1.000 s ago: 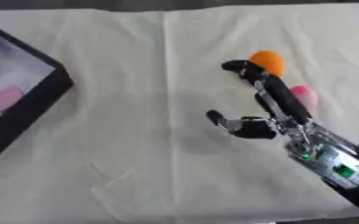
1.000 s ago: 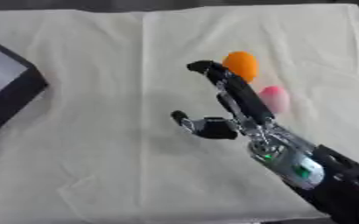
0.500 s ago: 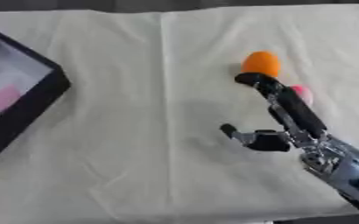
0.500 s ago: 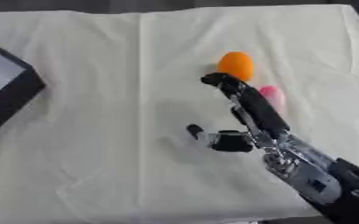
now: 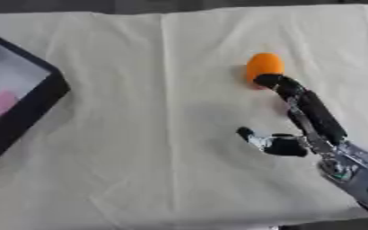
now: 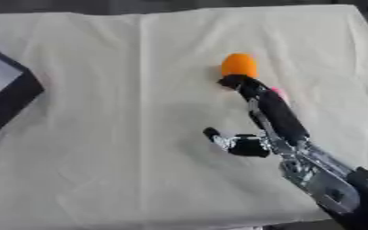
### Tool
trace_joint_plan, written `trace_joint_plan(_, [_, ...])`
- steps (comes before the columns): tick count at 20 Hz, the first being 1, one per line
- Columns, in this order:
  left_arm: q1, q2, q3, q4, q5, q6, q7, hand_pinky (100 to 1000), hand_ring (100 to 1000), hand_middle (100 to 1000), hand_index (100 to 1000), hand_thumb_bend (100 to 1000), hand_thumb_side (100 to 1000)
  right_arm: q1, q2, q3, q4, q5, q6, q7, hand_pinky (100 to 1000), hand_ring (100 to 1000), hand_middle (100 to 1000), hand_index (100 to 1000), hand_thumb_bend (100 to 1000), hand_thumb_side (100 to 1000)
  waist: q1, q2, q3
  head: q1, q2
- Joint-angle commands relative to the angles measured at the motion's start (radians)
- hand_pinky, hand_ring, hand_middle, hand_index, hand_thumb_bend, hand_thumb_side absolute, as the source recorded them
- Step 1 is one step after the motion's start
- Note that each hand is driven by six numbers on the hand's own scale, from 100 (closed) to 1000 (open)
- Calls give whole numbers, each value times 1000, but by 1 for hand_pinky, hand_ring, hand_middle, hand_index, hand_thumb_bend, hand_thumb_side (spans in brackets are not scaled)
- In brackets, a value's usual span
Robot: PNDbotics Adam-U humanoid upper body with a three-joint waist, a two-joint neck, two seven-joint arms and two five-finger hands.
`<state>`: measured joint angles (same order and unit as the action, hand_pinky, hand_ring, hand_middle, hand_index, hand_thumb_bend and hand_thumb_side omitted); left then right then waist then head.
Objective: Pick up the objects with one hand, pass them to the other hand, and then place them into the box on the other side of the table.
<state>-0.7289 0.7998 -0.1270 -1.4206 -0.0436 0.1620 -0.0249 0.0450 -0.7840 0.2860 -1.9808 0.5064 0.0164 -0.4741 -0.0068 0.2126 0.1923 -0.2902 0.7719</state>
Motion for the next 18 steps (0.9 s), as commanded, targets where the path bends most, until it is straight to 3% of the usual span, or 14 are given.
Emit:
trace_joint_plan(1, [17,64,57,-91,95,6,31,929,628,687,723,148,606,1,-37,-34,-19,-4,-1,-26,801,875,835,867,534,278,-13,-28,2,-10,-2])
trace_joint_plan(10, [150,25,167,-374,262,-6,176,940,634,701,726,145,587,16,-55,-107,-19,-89,11,-38,801,879,833,860,555,232,-19,-23,2,-28,-2])
trace_joint_plan(14, [189,-17,189,-441,272,-10,249,949,640,709,731,153,602,27,-75,-140,-19,-114,-4,17,807,882,836,861,567,242,-22,-21,0,-30,-2])
trace_joint_plan(18, [218,-64,207,-464,287,-10,325,957,640,709,730,157,631,52,-99,-182,-19,-159,-53,102,809,885,840,864,556,260,-29,-20,-2,-31,-2])
